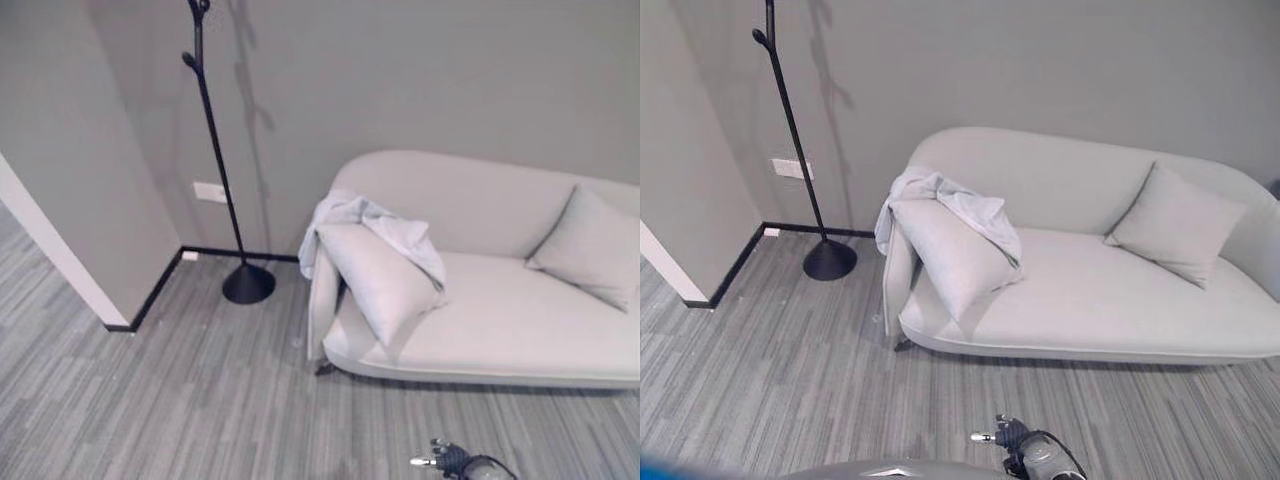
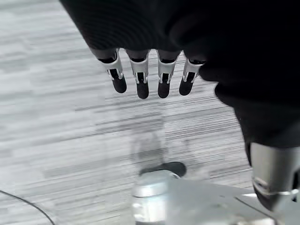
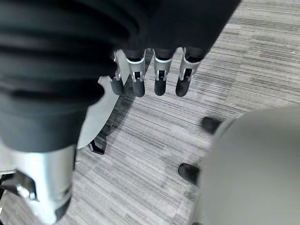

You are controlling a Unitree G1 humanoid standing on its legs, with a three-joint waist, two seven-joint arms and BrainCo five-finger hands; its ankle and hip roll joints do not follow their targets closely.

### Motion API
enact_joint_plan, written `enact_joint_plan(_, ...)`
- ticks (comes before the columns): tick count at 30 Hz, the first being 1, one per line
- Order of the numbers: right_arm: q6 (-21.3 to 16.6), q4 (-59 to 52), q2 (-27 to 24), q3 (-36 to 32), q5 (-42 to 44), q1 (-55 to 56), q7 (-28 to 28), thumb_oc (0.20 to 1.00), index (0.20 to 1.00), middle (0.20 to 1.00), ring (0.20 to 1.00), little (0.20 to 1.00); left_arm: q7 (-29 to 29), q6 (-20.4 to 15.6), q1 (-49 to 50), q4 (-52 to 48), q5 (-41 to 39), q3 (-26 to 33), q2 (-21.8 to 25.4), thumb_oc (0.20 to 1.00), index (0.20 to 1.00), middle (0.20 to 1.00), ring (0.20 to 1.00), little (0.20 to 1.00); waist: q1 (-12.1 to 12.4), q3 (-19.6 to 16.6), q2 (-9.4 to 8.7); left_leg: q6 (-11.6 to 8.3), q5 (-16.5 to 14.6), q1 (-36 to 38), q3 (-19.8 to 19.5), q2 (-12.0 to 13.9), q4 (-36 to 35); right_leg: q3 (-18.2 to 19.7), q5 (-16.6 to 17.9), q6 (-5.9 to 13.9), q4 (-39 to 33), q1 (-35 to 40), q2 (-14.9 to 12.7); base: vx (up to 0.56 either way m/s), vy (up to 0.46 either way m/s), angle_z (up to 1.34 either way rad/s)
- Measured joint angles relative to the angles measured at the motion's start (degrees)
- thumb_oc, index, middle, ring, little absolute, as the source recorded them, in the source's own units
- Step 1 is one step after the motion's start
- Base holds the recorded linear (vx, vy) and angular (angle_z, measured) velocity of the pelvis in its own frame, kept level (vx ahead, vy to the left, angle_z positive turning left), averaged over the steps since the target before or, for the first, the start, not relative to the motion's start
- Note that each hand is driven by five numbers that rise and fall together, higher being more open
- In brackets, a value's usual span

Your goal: Hang the clothes on the sofa on the clothes rack.

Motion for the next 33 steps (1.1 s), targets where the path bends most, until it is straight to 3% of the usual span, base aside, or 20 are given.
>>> enact_joint_plan(3,-0.07,-0.77,-0.14,0.69,0.45,0.33,-0.07,1.0,1.0,1.0,1.0,1.0,0.13,-0.13,-0.3,-0.58,0.0,-0.6,-0.72,1.0,1.0,1.0,1.0,1.0,-1.08,0.94,0.91,-0.65,-0.28,-0.02,0.34,0.04,0.08,0.65,4.08,-0.35,-3.41,-6.38,4.43,0.26,-0.029,0.05)
enact_joint_plan(4,-0.02,-1.06,0.03,1.12,0.54,0.31,-0.1,1.0,1.0,1.0,1.0,1.0,0.27,-0.21,-0.45,-1.01,-0.04,-1.23,-1.11,1.0,1.0,1.0,1.0,1.0,-0.64,1.05,0.42,-5.82,-2.84,-0.09,0.91,-0.03,0.44,0.12,4.98,-1.44,-3.65,-7.84,5.48,0.28,-0.076,0.33)
enact_joint_plan(5,-0.22,-0.69,1.18,2.49,0.51,-1.34,-0.36,1.0,1.0,1.0,1.0,1.0,0.21,-0.88,-2.91,-0.84,0.06,-0.39,1.28,1.0,1.0,1.0,1.0,1.0,-1.09,2.94,-4.58,5.74,-6.85,-6.07,-13.26,-6.8,19.12,3.52,5.73,-0.2,-2.74,-9.92,1.22,0.32,-0.108,0.54)
enact_joint_plan(6,-0.39,-0.88,0.52,2.34,0.5,-1.32,-0.22,1.0,1.0,1.0,1.0,1.0,0.1,-0.99,-3.4,-1.33,0.08,-0.1,1.12,1.0,1.0,1.0,1.0,1.0,-1.28,3.01,-3.33,6.57,-7.86,-7.06,-19.09,-5.14,22.35,3.33,6.53,-0.31,-2.09,-11.01,1.73,0.34,-0.13,0.19)
enact_joint_plan(7,0.29,-0.91,1.39,2.4,0.45,-2.28,-0.3,1.0,1.0,1.0,1.0,1.0,0.55,-1.37,-2.9,-2.18,0.04,0.69,1.77,1.0,1.0,1.0,1.0,1.0,1.75,4.06,-4.62,5.45,-9.09,-4.54,-16.76,-4.37,19.56,2.63,7.05,-3.04,-0.65,-11.58,1.51,0.24,-0.095,-0.18)
enact_joint_plan(8,-0.25,-1.43,1.57,2.31,0.44,-2.22,-0.2,1.0,1.0,1.0,1.0,1.0,0.5,-1.19,-2.21,-1.54,0.06,1.05,1.99,1.0,1.0,1.0,1.0,1.0,1.67,4.01,-3.91,6.01,-8.81,-3.16,-16.79,-3.66,18.26,2.07,7.02,-3.98,-0.68,-10.76,2.17,0.41,-0.167,-0.45)
enact_joint_plan(13,-0.48,-2.81,0.7,1.62,0.44,-1.6,-0.4,1.0,1.0,1.0,1.0,1.0,0.49,-0.08,-0.71,-0.3,0.0,1.99,1.07,1.0,1.0,1.0,1.0,1.0,0.06,2.61,-2.02,4.63,-5.31,1.59,-20.14,-1.3,8.99,-5.28,6.42,-3.49,1.76,-5.65,2.65,0.42,-0.163,0.08)
enact_joint_plan(15,-0.47,-5.49,-0.77,1.73,0.46,-1.46,-0.54,1.0,1.0,1.0,1.0,1.0,0.57,0.03,-1.51,-0.36,0.01,0.28,0.1,1.0,1.0,1.0,1.0,1.0,-2.54,1.45,0.0,4.74,-4.99,2.41,-22.2,-0.79,7.21,-9.57,5.42,-6.17,3.12,-4.13,5.11,0.21,-0.083,0.35)
enact_joint_plan(17,-0.57,-5.94,-1.67,2.57,0.47,-1.59,-0.6,1.0,1.0,1.0,1.0,1.0,1.02,-0.04,-2.49,-0.34,0.02,-0.86,-0.41,1.0,1.0,1.0,1.0,1.0,-3.47,0.7,1.55,2.52,-5.91,2.77,-22.58,-0.16,8.97,-10.55,7.07,-11.97,1.04,-2.53,9.23,0.25,-0.094,0.33)
enact_joint_plan(18,-0.59,-6.1,-1.4,2.6,0.47,-1.71,-0.66,1.0,1.0,1.0,1.0,1.0,1.21,-0.41,-3.07,-0.85,0.02,-0.6,0.28,1.0,1.0,1.0,1.0,1.0,-3.53,0.99,-0.64,0.03,-6.01,1.05,-22.32,-3.38,13.95,-10.0,10.86,-15.08,0.0,-2.17,8.05,0.46,-0.188,0.82)
enact_joint_plan(19,-0.68,-6.18,-1.19,1.75,0.51,-1.08,-0.98,1.0,1.0,1.0,1.0,1.0,1.39,-0.91,-5.35,-3.41,0.09,-2.3,1.43,1.0,1.0,1.0,1.0,1.0,-3.75,1.66,-6.12,2.5,-12.79,-5.28,-23.12,-5.92,27.93,-8.45,6.74,-15.0,1.03,-1.22,1.73,0.27,-0.12,0.98)
enact_joint_plan(20,-0.3,-5.54,-1.56,1.55,0.5,-1.26,-0.97,1.0,1.0,1.0,1.0,1.0,1.53,-1.44,-6.51,-4.96,0.4,-3.09,1.56,1.0,1.0,1.0,1.0,1.0,-3.18,1.14,-5.19,1.53,-15.1,-6.84,-24.65,-0.09,28.81,-9.27,5.27,-13.43,1.28,-1.42,2.6,0.33,-0.141,0.8)
enact_joint_plan(21,-0.59,-5.64,-1.95,1.77,0.5,-2.44,-1.08,1.0,1.0,1.0,1.0,1.0,1.83,-1.99,-7.17,-6.67,0.97,-3.71,1.35,1.0,1.0,1.0,1.0,1.0,-2.0,1.23,-3.71,-5.56,-17.62,-5.84,-26.16,9.21,22.46,-9.05,4.23,-13.38,2.65,-2.21,5.33,0.18,-0.07,-0.01)
enact_joint_plan(22,-1.0,-5.98,-2.11,1.6,0.49,-3.67,-1.17,1.0,1.0,1.0,1.0,1.0,1.8,-1.91,-6.85,-6.86,1.47,-3.45,1.08,1.0,1.0,1.0,1.0,1.0,-2.27,1.48,-3.06,-10.65,-16.51,-3.75,-25.29,13.54,17.61,-8.47,2.99,-13.34,3.14,-2.27,6.49,0.26,-0.076,-0.54)
enact_joint_plan(24,-2.06,-6.99,-1.86,2.11,0.48,-3.64,-1.41,1.0,1.0,1.0,1.0,1.0,2.0,-1.42,-4.81,-6.84,1.53,-3.3,1.52,1.0,1.0,1.0,1.0,1.0,-2.75,1.2,-3.28,-9.81,-14.19,2.3,-21.93,14.69,11.96,-7.28,1.66,-12.38,2.24,-0.03,6.66,0.16,-0.036,-0.62)
enact_joint_plan(27,-1.88,-3.71,-2.87,2.03,0.47,-3.05,-1.97,1.0,1.0,1.0,1.0,1.0,2.27,-1.77,-4.9,-7.04,0.87,-2.12,1.16,1.0,1.0,1.0,1.0,1.0,-1.52,-0.13,-0.78,-9.08,-14.26,4.07,-19.66,17.41,9.69,-13.32,-2.03,-11.6,9.25,-1.74,7.69,0.14,-0.079,-0.45)
enact_joint_plan(28,-1.75,-3.37,-3.38,1.96,0.48,-2.68,-2.09,1.0,1.0,1.0,1.0,1.0,2.29,-1.88,-5.44,-7.01,0.55,-2.1,1.84,1.0,1.0,1.0,1.0,1.0,-2.19,-0.23,-1.09,-9.11,-13.76,4.07,-20.04,16.49,9.28,-12.21,-3.46,-11.55,8.36,-0.98,7.06,0.16,-0.048,-0.03)
enact_joint_plan(30,-1.55,-3.27,-5.82,0.79,0.52,-1.46,-2.6,1.0,1.0,1.0,1.0,1.0,2.28,-2.1,-5.62,-6.86,-1.22,-1.48,0.49,1.0,1.0,1.0,1.0,1.0,-1.88,-0.57,0.25,-10.33,-13.04,2.61,-21.52,15.55,11.98,-11.58,-0.47,-12.84,2.32,2.23,7.0,0.06,0.017,0.07)
enact_joint_plan(31,-1.53,-3.39,-6.47,0.62,0.57,-1.06,-2.72,1.0,1.0,1.0,1.0,1.0,2.17,-2.09,-6.32,-6.75,-1.24,-1.45,-0.02,1.0,1.0,1.0,1.0,1.0,-1.89,-0.48,-0.68,-11.9,-14.34,-0.89,-22.84,13.2,15.77,-10.54,0.66,-13.81,-1.35,3.45,5.52,0.11,0.015,-0.21)
enact_joint_plan(33,-1.53,-3.68,-7.15,-0.07,0.72,-1.36,-2.87,1.0,1.0,1.0,1.0,1.0,2.14,-2.12,-7.0,-5.72,-1.22,-1.05,-1.07,1.0,1.0,1.0,1.0,1.0,-0.2,0.61,-1.5,-9.49,-12.8,-5.28,-27.12,7.66,11.08,-9.28,1.15,-13.18,-3.89,4.14,2.64,0.15,0.025,-0.06)
